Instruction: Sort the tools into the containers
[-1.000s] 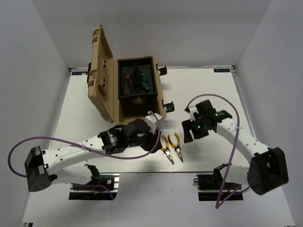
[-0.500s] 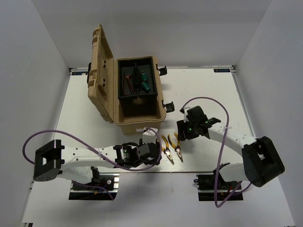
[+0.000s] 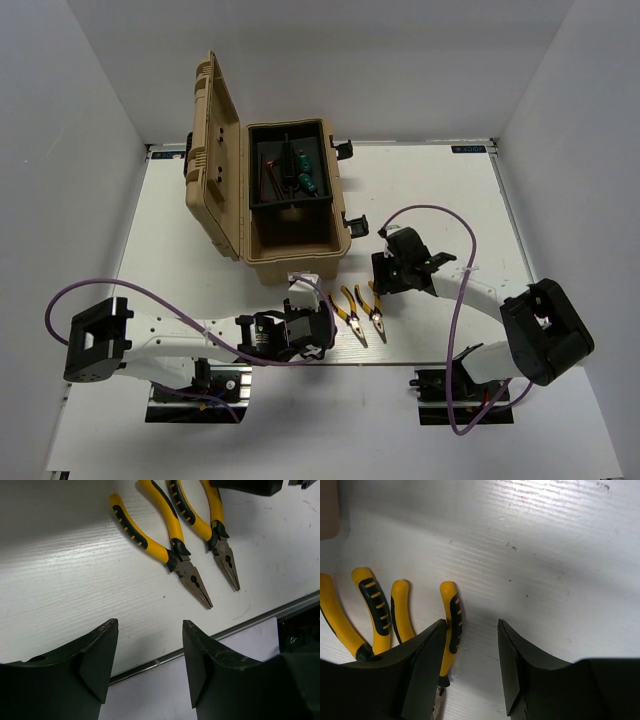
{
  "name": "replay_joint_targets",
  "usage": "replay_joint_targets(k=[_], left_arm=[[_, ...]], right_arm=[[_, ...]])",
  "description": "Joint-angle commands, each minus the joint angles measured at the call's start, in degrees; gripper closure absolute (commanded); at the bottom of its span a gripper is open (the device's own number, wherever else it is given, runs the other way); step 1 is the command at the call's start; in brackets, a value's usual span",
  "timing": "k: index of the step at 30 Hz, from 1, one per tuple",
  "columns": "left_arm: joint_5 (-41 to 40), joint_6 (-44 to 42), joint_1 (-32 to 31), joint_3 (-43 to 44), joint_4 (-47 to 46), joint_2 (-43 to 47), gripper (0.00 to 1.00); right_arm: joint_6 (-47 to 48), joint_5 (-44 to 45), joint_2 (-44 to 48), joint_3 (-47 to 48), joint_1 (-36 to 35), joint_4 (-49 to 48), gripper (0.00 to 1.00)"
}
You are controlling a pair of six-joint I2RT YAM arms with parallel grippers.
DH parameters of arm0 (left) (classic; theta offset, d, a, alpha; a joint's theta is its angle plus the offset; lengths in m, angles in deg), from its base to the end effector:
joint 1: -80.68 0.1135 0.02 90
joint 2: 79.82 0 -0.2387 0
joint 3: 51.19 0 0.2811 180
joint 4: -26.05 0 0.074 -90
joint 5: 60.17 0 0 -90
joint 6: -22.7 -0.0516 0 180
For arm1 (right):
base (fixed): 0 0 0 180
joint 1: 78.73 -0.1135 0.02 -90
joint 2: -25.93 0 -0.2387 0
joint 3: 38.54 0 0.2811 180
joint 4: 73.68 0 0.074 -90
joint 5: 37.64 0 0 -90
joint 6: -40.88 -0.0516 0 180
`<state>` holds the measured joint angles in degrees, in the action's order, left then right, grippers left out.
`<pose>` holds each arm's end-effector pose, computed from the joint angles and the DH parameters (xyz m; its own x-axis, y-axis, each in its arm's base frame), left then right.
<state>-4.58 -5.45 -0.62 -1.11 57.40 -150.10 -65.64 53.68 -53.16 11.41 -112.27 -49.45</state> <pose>0.0705 -0.2682 0.1498 -0.7281 -0.0511 -0.6836 0.2552 0.9053 -0.3395 0.2468 0.1622 0.1102 -0.7951 -0.1860 -0.5773 -0.3284 0.9322 0.1519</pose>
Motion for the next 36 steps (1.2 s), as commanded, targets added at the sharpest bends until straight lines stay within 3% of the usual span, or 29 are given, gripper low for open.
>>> replay_joint_targets(k=[1, 7, 18, 25, 31, 36], left_arm=[[-3.3, 2.1, -0.4, -0.7, -0.1, 0.3, 0.34], [-4.3, 2.1, -1.0, -0.1, -1.9, -0.9, 0.34], [-5.6, 3.2, -1.0, 0.4, -1.4, -1.4, 0.34], [-5.0, 3.2, -1.0, 3.0, -3.2, -7.1, 0.33], [-3.3, 2.7, -1.0, 6.7, -6.0, -14.3, 0.32], [-2.1, 2.7, -1.0, 5.0, -10.0, -15.3, 0.32]], right_arm=[[-1.7, -0.7, 1.0, -1.3, -0.4, -2.5, 0.49], [0.2, 0.5, -1.1, -1.5, -1.7, -2.5, 0.53], [1.3, 7.8, -2.4, -1.6, -3.6, 1.7, 0.73], [0.9, 8.8, -2.4, 0.2, -0.1, 5.8, 1.0], [4.2, -2.5, -0.1, 5.0, 3.8, 11.1, 1.0], [8.2, -6.7, 6.4, 8.9, 6.7, 16.5, 1.0]])
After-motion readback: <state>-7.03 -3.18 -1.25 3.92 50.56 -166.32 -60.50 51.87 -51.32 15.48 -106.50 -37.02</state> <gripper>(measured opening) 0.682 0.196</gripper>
